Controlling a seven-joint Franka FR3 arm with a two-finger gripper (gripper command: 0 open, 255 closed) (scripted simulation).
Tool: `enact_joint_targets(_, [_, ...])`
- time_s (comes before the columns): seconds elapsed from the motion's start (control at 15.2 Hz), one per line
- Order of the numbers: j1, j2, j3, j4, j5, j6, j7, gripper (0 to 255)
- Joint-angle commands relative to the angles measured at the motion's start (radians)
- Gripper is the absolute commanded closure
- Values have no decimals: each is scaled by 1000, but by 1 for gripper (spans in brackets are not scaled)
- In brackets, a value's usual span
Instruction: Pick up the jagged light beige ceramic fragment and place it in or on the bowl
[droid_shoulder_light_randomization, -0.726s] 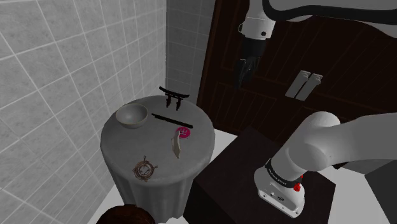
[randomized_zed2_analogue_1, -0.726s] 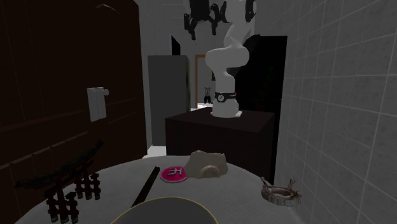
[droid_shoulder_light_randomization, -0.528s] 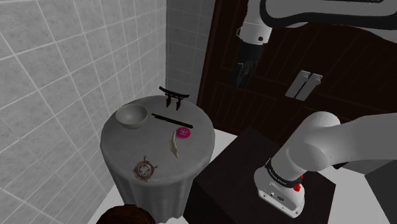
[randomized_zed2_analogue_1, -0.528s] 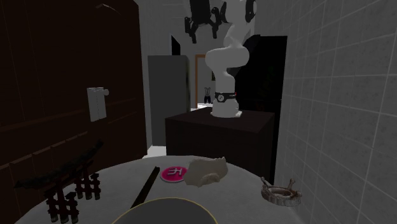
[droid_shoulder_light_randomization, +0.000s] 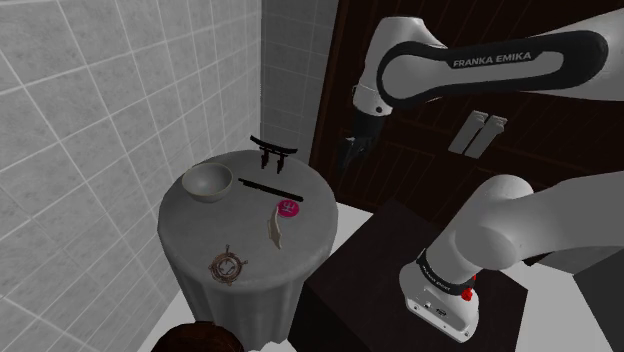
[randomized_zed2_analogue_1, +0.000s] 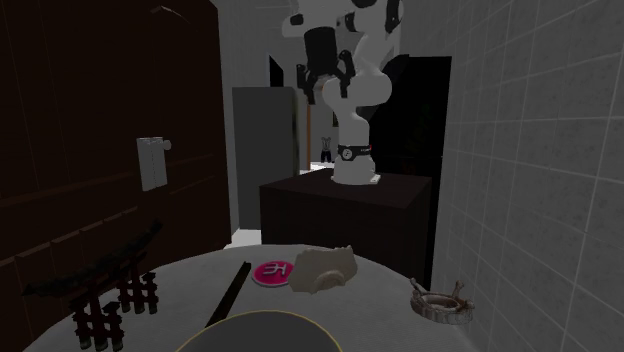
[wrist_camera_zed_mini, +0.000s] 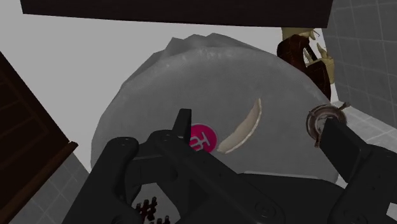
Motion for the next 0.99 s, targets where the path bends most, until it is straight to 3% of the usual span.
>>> enact_joint_targets(0.0, [9, 24, 15, -54, 25, 103, 9, 0])
enact_joint_targets(0.59, [85, 344, 79, -150, 179, 615, 21, 0])
enact_joint_targets(0.92, [161, 609, 86, -109, 340, 895, -51, 0])
